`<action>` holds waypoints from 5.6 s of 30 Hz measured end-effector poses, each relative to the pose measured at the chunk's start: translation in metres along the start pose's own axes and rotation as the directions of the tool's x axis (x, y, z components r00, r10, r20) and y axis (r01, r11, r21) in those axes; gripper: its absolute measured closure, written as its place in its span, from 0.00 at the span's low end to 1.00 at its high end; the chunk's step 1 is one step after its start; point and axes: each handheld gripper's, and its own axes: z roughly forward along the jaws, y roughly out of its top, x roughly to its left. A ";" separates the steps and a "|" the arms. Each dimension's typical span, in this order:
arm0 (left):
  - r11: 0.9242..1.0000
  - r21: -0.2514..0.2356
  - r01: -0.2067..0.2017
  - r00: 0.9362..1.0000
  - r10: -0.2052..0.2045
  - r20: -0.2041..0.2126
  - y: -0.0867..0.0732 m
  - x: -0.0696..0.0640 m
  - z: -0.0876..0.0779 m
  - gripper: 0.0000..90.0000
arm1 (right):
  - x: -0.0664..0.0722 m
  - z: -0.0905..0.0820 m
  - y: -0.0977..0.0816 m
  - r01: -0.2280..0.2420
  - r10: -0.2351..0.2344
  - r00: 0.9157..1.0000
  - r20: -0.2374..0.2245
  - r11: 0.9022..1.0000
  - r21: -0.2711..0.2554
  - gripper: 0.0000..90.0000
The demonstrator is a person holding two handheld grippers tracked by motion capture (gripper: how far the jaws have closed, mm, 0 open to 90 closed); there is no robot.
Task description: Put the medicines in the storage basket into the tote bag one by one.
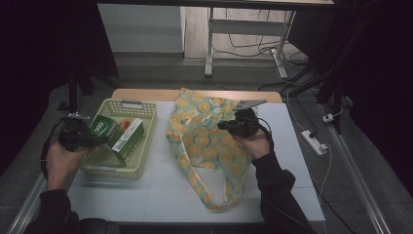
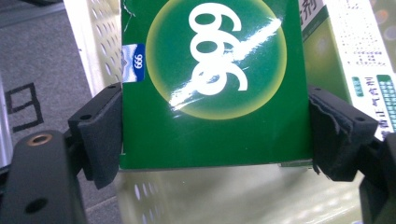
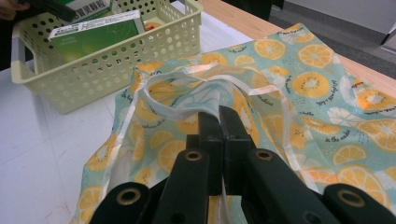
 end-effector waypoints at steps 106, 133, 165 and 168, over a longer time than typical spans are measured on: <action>0.904 -0.014 -0.427 0.826 0.397 0.400 0.093 -0.275 0.109 0.20 | 0.009 -0.002 0.000 0.021 -0.022 1.000 -0.022 0.999 -0.040 0.99; 0.948 0.018 -0.317 0.911 0.300 0.282 0.122 -0.256 0.147 0.19 | 0.008 0.009 -0.005 0.014 -0.014 0.999 -0.033 1.000 -0.007 0.99; 0.947 -0.132 -0.293 0.869 0.321 0.376 0.094 -0.249 0.102 0.00 | 0.002 0.006 -0.007 0.001 -0.001 1.000 -0.026 1.000 -0.013 0.99; 0.949 -0.143 -0.282 0.859 0.316 0.403 0.088 -0.244 0.096 0.00 | 0.002 0.006 -0.007 0.000 -0.001 1.000 -0.025 1.000 -0.012 0.99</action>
